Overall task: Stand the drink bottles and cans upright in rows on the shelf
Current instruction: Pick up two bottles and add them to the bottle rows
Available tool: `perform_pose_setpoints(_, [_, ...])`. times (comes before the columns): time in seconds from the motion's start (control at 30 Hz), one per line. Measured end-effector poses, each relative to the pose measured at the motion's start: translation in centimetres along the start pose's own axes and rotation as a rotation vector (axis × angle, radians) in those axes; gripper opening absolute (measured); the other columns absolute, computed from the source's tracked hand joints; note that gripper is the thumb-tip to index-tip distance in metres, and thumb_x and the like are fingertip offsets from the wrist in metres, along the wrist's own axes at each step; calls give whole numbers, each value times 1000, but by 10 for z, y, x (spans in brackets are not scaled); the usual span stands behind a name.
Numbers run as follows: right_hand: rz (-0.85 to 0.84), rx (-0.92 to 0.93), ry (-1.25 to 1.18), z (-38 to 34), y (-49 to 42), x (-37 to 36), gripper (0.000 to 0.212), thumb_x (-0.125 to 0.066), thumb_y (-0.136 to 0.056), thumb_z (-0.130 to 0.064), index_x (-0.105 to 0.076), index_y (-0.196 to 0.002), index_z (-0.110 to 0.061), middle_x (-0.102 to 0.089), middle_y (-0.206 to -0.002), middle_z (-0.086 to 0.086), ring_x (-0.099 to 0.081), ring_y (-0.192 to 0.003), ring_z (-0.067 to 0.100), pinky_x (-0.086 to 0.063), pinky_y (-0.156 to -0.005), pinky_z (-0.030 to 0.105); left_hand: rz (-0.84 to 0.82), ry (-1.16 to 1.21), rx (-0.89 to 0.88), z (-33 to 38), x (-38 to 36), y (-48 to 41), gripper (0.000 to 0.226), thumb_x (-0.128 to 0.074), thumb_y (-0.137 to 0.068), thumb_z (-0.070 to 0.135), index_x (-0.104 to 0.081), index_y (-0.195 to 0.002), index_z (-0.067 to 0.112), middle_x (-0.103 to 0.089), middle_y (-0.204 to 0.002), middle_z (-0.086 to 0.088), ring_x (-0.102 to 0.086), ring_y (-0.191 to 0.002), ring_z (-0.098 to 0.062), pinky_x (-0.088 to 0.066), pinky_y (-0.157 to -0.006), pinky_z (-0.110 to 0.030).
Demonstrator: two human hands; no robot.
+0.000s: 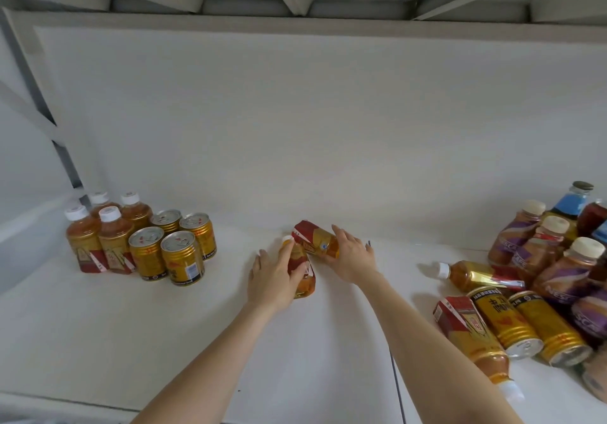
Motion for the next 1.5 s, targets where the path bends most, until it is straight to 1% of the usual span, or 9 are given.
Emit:
perform_pose_setpoints(0.13, [0, -7, -52, -4, -1, -8, 70, -48, -89, -55, -21, -147, -25, -43, -145, 3, -45, -128, 29, -33, -107, 50, -77, 137, -7, -3, -6, -5, 71, -38, -90, 63, -7, -150, 39, -55, -134, -13, -53, -119, -36, -43, -101, -43])
perform_pose_setpoints(0.23, [43, -13, -60, -6, -2, -6, 55, -53, -91, -39, -30, -139, -24, -51, -133, 5, -51, -118, 28, -40, -99, 44, -113, 327, 24, -2, -6, -6, 74, -51, -89, 56, -12, -149, 38, -54, -136, -5, -54, -120, -29, -45, -101, -41])
perform_pose_setpoints(0.43, [44, -40, -163, 2, 10, -1, 53, -55, -89, -46, -38, -133, -23, -52, -124, 4, -54, -112, 26, -44, -94, 45, -150, 697, 169, -10, -5, -4, 91, -79, -73, 34, -25, -146, 28, -57, -116, 2, -59, -108, -21, -53, -89, -36])
perform_pose_setpoints(0.5, [51, -44, -188, 7, 17, 2, 52, -56, -88, -45, -39, -132, -23, -52, -123, 3, -54, -111, 25, -43, -94, 44, -151, 726, 190, -12, -5, -2, 97, -83, -69, 30, -25, -146, 22, -57, -112, 1, -60, -104, -19, -53, -81, -32])
perform_pose_setpoints(0.73, [80, -50, -271, 19, 44, 17, 57, -65, -82, -38, -43, -132, -22, -52, -121, 3, -53, -111, 25, -44, -92, 43, -95, 751, 175, -7, 2, 13, 117, -90, -58, 16, -18, -149, 11, -50, -127, -5, -58, -112, -24, -56, -85, -48])
perform_pose_setpoints(0.9, [141, -30, -336, 17, 56, 35, 64, -73, -77, -35, -45, -131, -17, -57, -120, 5, -56, -109, 26, -48, -87, 37, 0, 619, 29, 8, 17, 28, 86, -92, -48, 18, -51, -124, 17, -44, -116, -1, -59, -105, -20, -55, -87, -40])
perform_pose_setpoints(1.03, [160, -51, -469, 18, 67, 48, 76, -81, -66, -40, -44, -130, -18, -57, -115, 0, -54, -101, 18, -42, -80, 27, 6, 674, -9, 9, 17, 39, 86, -92, -50, 12, -47, -123, 20, -47, -117, 0, -57, -104, -18, -55, -85, -36])
perform_pose_setpoints(1.3, [160, -109, -598, 23, 93, 64, 73, -83, -63, -22, -45, -125, -21, -57, -94, -9, -58, -85, 10, -39, -60, 9, -97, 765, -2, 0, 15, 60, 88, -90, -54, 10, -40, -122, 34, -60, -117, 4, -60, -103, -10, -54, -87, -37])
perform_pose_setpoints(1.5, [123, -132, -649, 16, 110, 64, 67, -82, -65, -26, -48, -123, -22, -59, -97, -13, -57, -86, 4, -39, -62, 6, -161, 702, -17, 0, 20, 73, 85, -88, -55, 7, -38, -119, 33, -57, -114, 6, -59, -100, -5, -53, -81, -30])
Point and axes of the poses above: each hand's wrist, its own y-axis away from the middle knuckle, its own x-axis out of the back of the hand, z = x × y, the point moved 8 cm from there along -y, towards the middle knuckle
